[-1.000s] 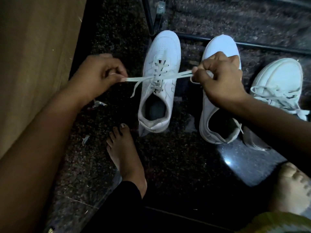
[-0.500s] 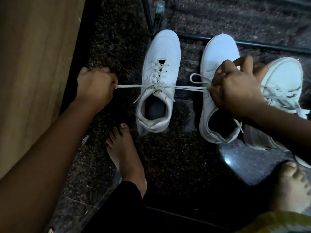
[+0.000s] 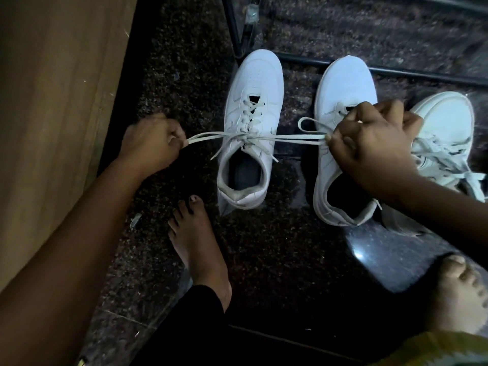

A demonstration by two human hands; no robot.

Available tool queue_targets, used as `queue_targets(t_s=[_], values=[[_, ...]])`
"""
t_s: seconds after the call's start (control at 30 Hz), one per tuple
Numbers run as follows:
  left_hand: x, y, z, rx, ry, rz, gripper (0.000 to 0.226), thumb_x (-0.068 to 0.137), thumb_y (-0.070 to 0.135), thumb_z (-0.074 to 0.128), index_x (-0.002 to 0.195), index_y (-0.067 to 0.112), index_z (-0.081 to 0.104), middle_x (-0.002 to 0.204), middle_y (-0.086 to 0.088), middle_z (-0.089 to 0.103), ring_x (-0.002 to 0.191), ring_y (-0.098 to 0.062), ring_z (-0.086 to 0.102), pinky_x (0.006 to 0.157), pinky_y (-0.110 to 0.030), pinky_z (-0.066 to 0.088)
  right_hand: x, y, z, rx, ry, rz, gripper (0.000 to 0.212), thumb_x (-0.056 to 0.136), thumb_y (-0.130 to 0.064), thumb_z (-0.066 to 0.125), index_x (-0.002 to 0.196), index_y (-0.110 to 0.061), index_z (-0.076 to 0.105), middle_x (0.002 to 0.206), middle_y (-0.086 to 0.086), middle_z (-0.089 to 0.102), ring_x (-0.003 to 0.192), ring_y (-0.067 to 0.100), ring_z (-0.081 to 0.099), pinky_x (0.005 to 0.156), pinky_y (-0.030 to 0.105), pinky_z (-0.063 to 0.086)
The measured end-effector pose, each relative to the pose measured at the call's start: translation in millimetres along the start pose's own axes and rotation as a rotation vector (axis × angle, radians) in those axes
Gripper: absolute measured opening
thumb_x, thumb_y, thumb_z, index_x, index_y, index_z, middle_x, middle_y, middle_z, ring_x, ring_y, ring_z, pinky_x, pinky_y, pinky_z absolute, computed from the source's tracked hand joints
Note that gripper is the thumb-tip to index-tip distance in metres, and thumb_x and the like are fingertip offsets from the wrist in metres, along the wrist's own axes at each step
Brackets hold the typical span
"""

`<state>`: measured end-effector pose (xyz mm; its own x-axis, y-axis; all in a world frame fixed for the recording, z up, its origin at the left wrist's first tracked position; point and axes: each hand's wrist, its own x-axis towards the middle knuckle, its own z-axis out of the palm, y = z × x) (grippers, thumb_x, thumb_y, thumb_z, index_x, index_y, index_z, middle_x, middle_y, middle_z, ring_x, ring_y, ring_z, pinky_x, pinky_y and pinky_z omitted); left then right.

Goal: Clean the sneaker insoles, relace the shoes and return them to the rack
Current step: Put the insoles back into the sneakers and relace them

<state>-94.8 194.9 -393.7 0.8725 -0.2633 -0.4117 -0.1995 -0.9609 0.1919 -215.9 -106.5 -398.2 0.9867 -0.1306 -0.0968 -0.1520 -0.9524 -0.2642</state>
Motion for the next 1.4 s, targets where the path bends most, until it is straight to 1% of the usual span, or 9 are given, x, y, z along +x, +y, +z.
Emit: queue_targets(t_s=[0.3, 0.43, 0.6, 0.7, 0.77, 0.87, 1.03, 1.27, 1.4], values=[[-17.4, 20.9, -12.4, -0.197, -0.252, 0.055, 0.011, 0.087, 0.019, 0.065, 0.078, 0.012, 0.066, 0.08, -0.003, 0.065, 0.077, -0.018, 0.058, 0.072, -0.029, 0.042, -8.5, -6.9, 1.5, 0.227, 0.043, -0.061, 0.034, 0.09, -0.045, 0.041, 0.077, -0.018, 0.059, 0.084, 0.0, 0.057, 0.092, 0.027, 0.043, 0.083, 0.05, 0.035], [-25.4, 38.5, -21.5, -0.596, -0.384, 0.04, 0.014, 0.092, 0.004, 0.055, 0.079, 0.01, 0.058, 0.069, -0.006, 0.061, 0.059, -0.001, 0.054, 0.062, -0.014, 0.043, -13.2, -13.4, -2.3, 0.334, 0.082, -0.089, 0.026, 0.09, -0.042, 0.044, 0.079, -0.022, 0.055, 0.078, -0.009, 0.057, 0.085, 0.026, 0.052, 0.086, 0.051, 0.037], [-26.5, 47.2, -33.3, -0.94, 0.107, 0.061, 0.011, 0.094, 0.011, 0.054, 0.091, 0.022, 0.054, 0.076, 0.001, 0.057, 0.062, 0.003, 0.053, 0.062, -0.007, 0.041, -17.3, -24.1, -13.6, 0.629, 0.215, -0.072, 0.009, 0.093, -0.03, 0.052, 0.098, -0.026, 0.046, 0.089, -0.018, 0.052, 0.079, 0.007, 0.056, 0.08, 0.052, 0.045], [-23.9, 42.6, -36.6, -1.105, 0.399, -0.026, 0.011, 0.09, 0.023, 0.056, 0.096, 0.027, 0.049, 0.085, 0.002, 0.054, 0.07, -0.002, 0.05, 0.063, -0.012, 0.042, -20.1, -31.2, -18.8, 0.796, 0.23, -0.007, 0.017, 0.093, -0.022, 0.055, 0.104, -0.023, 0.042, 0.096, -0.011, 0.051, 0.075, -0.003, 0.053, 0.075, 0.023, 0.046], [-25.2, 42.1, -31.9, -1.112, 0.432, -0.068, 0.013, 0.089, 0.021, 0.058, 0.095, 0.028, 0.048, 0.082, 0.006, 0.054, 0.07, -0.003, 0.05, 0.061, -0.014, 0.042, -23.2, -38.2, -17.9, 0.911, 0.144, 0.07, 0.013, 0.093, -0.021, 0.056, 0.099, -0.025, 0.045, 0.086, -0.015, 0.054, 0.068, 0.004, 0.058, 0.058, 0.018, 0.046], [-31.3, 46.1, -10.7, -1.042, 0.307, -0.117, 0.017, 0.087, 0.015, 0.063, 0.092, 0.026, 0.051, 0.079, 0.007, 0.053, 0.072, -0.006, 0.052, 0.065, -0.021, 0.047, -30.0, -47.8, -1.9, 1.044, -0.082, 0.236, 0.012, 0.092, -0.019, 0.06, 0.087, -0.026, 0.051, 0.071, -0.007, 0.059, 0.058, 0.021, 0.064, 0.045, 0.031, 0.051], [-43.4, 45.8, 37.4, -0.806, 0.068, -0.213, 0.028, 0.081, 0.013, 0.072, 0.102, 0.017, 0.055, 0.093, 0.0, 0.058, 0.081, -0.018, 0.056, 0.081, -0.048, 0.055, -39.8, -64.5, 27.1, 1.12, -0.331, 0.452, 0.013, 0.089, -0.02, 0.064, 0.084, -0.021, 0.052, 0.075, 0.005, 0.059, 0.071, 0.027, 0.068, 0.054, 0.046, 0.058], [-49.9, 49.1, 65.1, -0.82, -0.098, -0.378, 0.031, 0.082, 0.021, 0.071, 0.106, 0.018, 0.052, 0.106, -0.011, 0.061, 0.092, -0.027, 0.064, 0.066, -0.051, 0.058, -39.2, -75.3, 49.5, 0.936, -0.411, 0.44, 0.029, 0.087, -0.042, 0.063, 0.083, -0.024, 0.041, 0.075, 0.007, 0.061, 0.067, 0.029, 0.067, 0.057, 0.05, 0.057], [-47.5, 52.2, 69.3, -0.694, -0.058, -0.357, 0.033, 0.085, 0.031, 0.067, 0.111, 0.015, 0.054, 0.092, -0.008, 0.062, 0.078, -0.03, 0.067, 0.061, -0.047, 0.059, -34.6, -81.9, 54.2, 0.894, -0.458, 0.429, 0.034, 0.088, -0.046, 0.06, 0.085, -0.019, 0.04, 0.078, 0.013, 0.063, 0.06, 0.031, 0.066, 0.053, 0.049, 0.056]])
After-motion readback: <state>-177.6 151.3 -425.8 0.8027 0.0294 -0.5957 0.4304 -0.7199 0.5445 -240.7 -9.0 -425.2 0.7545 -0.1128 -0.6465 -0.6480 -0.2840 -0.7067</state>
